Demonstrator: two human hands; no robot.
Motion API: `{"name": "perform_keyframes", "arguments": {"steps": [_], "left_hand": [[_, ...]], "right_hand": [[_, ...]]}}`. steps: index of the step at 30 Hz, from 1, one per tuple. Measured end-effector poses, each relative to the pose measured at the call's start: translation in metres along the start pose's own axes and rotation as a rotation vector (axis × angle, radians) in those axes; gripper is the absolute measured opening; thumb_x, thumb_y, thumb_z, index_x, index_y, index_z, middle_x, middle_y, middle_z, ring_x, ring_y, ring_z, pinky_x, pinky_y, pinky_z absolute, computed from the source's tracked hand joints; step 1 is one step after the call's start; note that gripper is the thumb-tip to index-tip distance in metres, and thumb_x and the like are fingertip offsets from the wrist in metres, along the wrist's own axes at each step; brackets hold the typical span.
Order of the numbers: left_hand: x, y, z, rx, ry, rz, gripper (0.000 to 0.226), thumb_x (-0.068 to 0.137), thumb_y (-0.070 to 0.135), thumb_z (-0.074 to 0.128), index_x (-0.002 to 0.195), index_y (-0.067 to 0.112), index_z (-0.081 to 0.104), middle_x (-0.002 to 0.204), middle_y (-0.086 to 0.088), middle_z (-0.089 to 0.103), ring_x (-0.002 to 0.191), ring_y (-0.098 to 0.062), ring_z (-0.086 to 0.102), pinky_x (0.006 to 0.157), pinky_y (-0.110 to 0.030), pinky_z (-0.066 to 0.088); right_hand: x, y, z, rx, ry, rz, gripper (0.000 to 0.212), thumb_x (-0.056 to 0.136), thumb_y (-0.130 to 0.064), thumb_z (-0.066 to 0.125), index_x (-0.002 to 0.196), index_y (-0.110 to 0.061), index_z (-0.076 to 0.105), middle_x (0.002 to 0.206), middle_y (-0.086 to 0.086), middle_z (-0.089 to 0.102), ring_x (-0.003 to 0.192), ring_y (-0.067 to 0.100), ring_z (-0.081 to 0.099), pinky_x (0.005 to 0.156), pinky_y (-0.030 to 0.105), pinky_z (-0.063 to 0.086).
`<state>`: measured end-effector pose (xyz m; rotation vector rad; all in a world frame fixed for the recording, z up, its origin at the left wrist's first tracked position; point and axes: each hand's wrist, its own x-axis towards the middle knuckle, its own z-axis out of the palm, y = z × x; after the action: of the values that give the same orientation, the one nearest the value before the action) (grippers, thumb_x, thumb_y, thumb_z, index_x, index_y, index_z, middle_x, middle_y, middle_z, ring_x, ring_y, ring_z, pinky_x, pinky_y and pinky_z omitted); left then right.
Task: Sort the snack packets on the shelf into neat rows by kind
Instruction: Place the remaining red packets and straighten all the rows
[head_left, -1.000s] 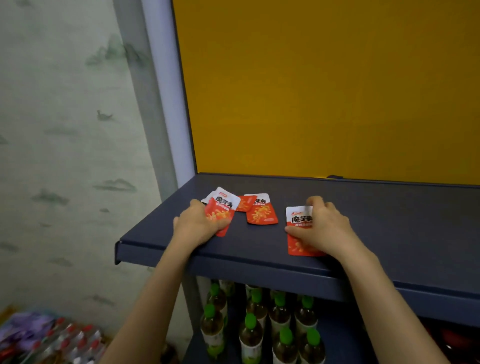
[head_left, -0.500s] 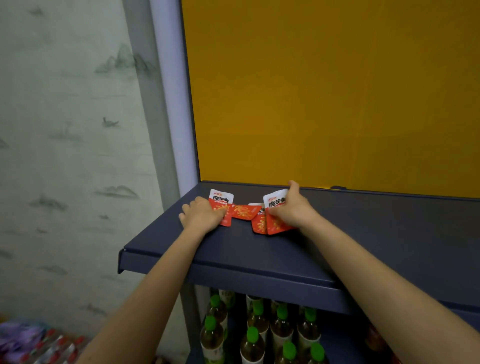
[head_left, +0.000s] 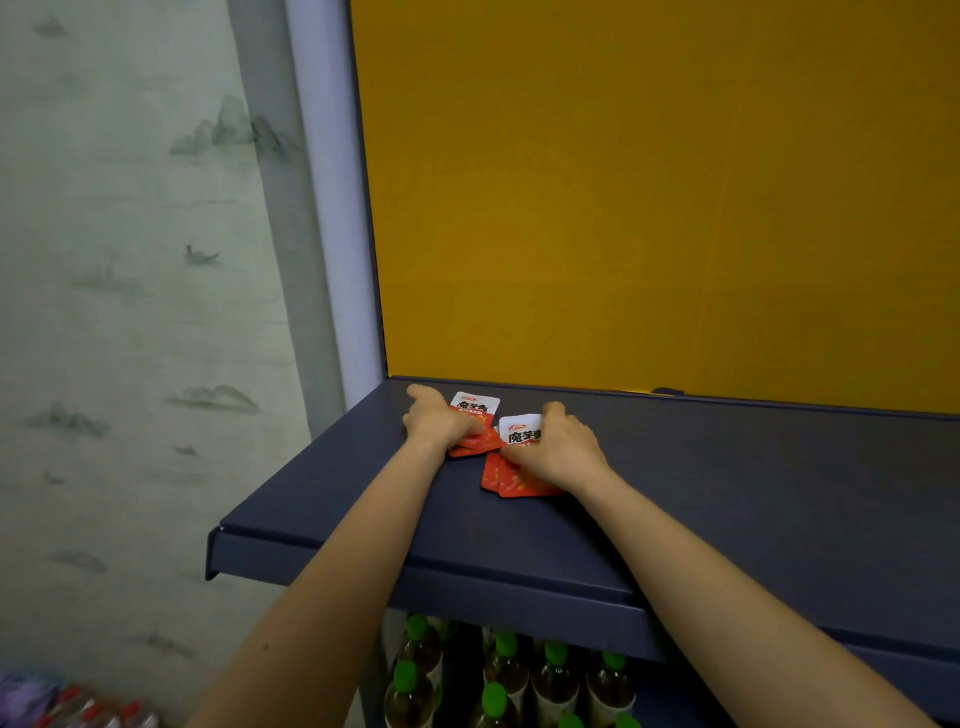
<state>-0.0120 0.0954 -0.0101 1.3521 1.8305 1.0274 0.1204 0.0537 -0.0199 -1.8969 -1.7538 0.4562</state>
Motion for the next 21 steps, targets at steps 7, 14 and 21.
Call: {"name": "perform_keyframes", "arguments": {"steps": [7,14,21], "left_hand": [[0.005,0.004,0.002,-0.112,-0.131,0.000,0.092,0.068,0.000,0.076,0.141,0.001,0.020,0.102,-0.015,0.063,0.066,-0.021,0.060,0.055,-0.031,0.052],[0.009,-0.007,-0.009,-0.242,-0.314,0.065,0.055,0.070,-0.002,0.075,0.120,0.003,0.055,0.111,-0.017,0.065,0.072,-0.019,0.062,0.060,-0.030,0.052],[0.004,-0.007,-0.016,-0.376,-0.456,0.105,0.045,0.087,-0.005,0.056,0.127,0.007,0.040,0.099,-0.010,0.065,0.076,-0.021,0.068,0.074,-0.037,0.055]], "right_hand": [[0.004,-0.002,-0.006,0.088,-0.047,0.003,0.073,0.076,-0.036,0.072,0.133,-0.011,0.033,0.133,0.011,0.049,0.122,0.028,0.049,0.092,0.032,0.042],[0.006,0.002,-0.007,0.447,-0.107,0.046,0.091,0.071,-0.011,0.078,0.145,-0.013,0.023,0.128,0.007,0.057,0.111,0.023,0.059,0.080,0.031,0.048],[-0.002,0.012,-0.015,0.596,-0.102,0.059,0.042,0.077,-0.006,0.067,0.111,-0.020,0.046,0.105,0.005,0.062,0.090,0.020,0.060,0.075,0.033,0.050]]}}
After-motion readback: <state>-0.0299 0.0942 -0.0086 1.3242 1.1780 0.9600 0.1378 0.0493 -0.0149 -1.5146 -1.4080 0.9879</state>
